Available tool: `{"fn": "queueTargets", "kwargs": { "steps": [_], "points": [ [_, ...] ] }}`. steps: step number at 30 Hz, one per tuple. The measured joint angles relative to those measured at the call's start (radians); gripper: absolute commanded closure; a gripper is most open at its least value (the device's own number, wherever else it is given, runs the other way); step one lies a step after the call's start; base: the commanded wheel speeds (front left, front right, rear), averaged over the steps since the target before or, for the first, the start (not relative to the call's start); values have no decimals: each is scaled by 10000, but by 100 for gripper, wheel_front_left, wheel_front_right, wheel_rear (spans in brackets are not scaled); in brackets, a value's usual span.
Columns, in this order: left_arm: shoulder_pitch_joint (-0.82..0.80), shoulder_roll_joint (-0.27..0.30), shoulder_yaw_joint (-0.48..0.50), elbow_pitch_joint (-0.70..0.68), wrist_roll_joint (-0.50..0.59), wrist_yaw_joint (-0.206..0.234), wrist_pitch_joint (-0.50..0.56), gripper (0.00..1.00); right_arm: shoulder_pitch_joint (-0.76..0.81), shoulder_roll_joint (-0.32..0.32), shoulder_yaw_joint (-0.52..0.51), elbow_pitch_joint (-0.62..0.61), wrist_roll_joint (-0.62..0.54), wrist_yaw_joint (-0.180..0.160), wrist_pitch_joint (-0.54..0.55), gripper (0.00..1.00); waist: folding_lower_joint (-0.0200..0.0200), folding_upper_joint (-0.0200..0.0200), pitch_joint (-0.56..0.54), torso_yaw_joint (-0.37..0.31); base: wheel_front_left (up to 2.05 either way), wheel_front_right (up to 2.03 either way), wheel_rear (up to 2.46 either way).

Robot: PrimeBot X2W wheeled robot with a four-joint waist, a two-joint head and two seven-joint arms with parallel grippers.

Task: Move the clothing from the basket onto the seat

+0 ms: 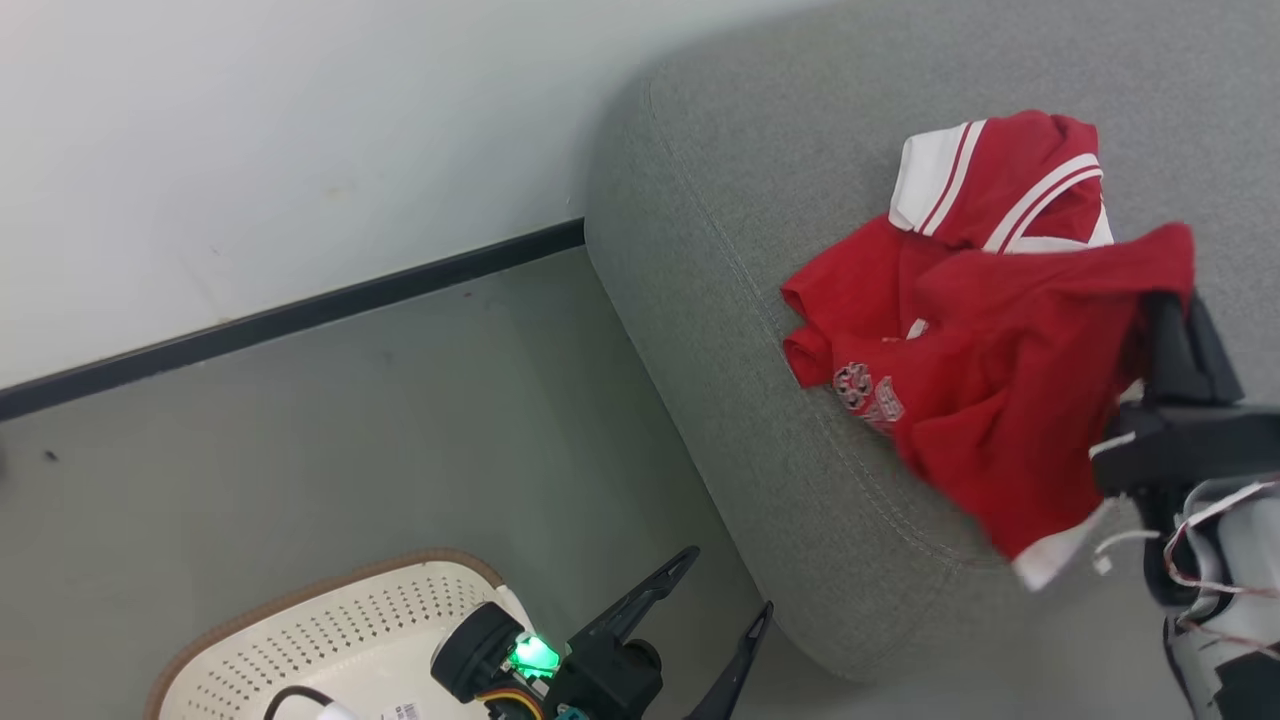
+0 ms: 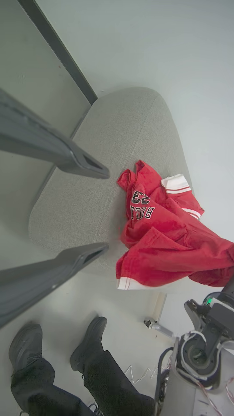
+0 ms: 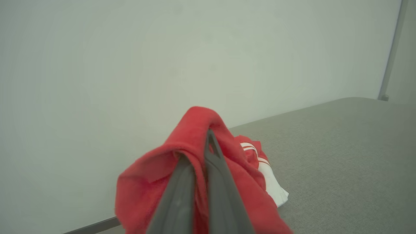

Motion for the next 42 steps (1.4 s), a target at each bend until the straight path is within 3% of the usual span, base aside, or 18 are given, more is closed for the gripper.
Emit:
{"fn": "queueTargets", "kwargs": {
  "steps": [15, 31, 42],
  "points": [
    [-652, -21, -111, -98, 320, -107, 270, 0, -3010, -748, -813, 650, 29, 113, -31, 100, -1, 0, 960, 90, 0, 0, 0],
    [-1415, -138, -424, -107, 520, -374, 508, 0, -5464, -1860, -1685, 2803, 303, 359, -73, 100, 0, 1, 2240, 617, 0, 0, 0],
    [-1720, -155, -322, 29, 562, -449, 541, 0, -5583, -1586, -1603, 4332, 259, 462, -75, 100, -1, 0, 3013, 1159, 0, 0, 0]
  ]
}}
